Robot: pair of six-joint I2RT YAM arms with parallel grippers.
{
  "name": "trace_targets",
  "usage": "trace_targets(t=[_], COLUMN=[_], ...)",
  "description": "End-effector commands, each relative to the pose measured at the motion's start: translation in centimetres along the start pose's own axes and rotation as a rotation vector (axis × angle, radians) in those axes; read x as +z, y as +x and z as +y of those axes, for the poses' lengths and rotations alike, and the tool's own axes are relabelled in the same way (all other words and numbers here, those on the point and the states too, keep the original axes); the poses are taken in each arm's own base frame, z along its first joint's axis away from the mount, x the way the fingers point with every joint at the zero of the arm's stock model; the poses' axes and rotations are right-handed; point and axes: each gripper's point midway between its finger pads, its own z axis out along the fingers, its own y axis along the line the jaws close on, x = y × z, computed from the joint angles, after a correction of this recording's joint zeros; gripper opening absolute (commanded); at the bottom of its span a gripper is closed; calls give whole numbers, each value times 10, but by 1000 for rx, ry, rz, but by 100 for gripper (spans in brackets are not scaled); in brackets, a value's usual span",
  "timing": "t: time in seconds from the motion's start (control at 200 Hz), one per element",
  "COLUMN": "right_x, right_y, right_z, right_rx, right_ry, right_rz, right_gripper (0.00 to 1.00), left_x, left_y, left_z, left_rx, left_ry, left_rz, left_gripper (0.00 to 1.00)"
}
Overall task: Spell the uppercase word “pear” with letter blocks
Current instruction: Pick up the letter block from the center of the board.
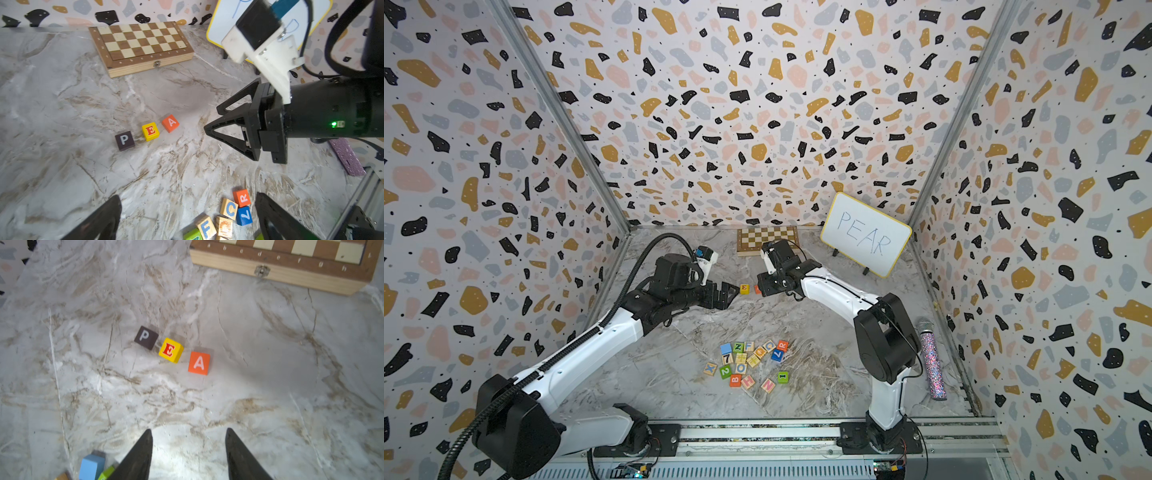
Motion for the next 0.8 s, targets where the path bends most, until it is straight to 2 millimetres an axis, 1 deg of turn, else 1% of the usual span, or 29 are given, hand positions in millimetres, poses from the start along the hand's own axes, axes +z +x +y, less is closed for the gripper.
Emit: trace_targets(t=[0.0,0.06,0.1,0.12,0.15,0.155,0.2,0.295,0.335,0.356,0.376,0.481,0.596,0.701,0.796], right_x=[-27,-31,-32,-31,-33,-32,-35,-34,-33,-33,-33,-37,-38,-37,-36], right_y=[9,26,41,51,58,63,78,113,126,132,137,155,172,190,197], right_z=[2,4,5,5,7,6,8,10,10,9,8,0,-9,-16,-22], right_rx=[-32,-35,-47,-56,-72,-73,-99,-99,-87,-82,-79,-70,-53,-30,-11], right_ry=[-18,-31,-37,-41,-46,-44,-45,-81,-94,-97,-94,-69,-42,-15,14], right_rz=[-30,-8,17,38,47,57,79,141,164,173,183,199,232,282,303], right_gripper=[57,57,57,57,57,57,57,57,57,58,57,58,58,58,58], left_x=[-11,-15,-18,-20,-21,-22,-24,-28,-28,-28,-28,-26,-22,-21,-20], left_y=[8,17,25,28,34,35,43,61,72,76,74,92,111,119,123], left_z=[-27,-36,-41,-45,-47,-48,-52,-62,-65,-67,-70,-74,-73,-71,-68], left_rx=[69,95,111,122,132,135,149,183,192,198,212,230,223,210,205], left_ry=[129,171,201,215,226,228,248,291,305,313,323,342,337,332,322], left_rz=[-7,-4,-1,-1,0,0,-1,2,19,22,3,32,69,89,99], left_gripper=[99,99,99,99,99,99,99,99,99,99,99,99,99,99,99])
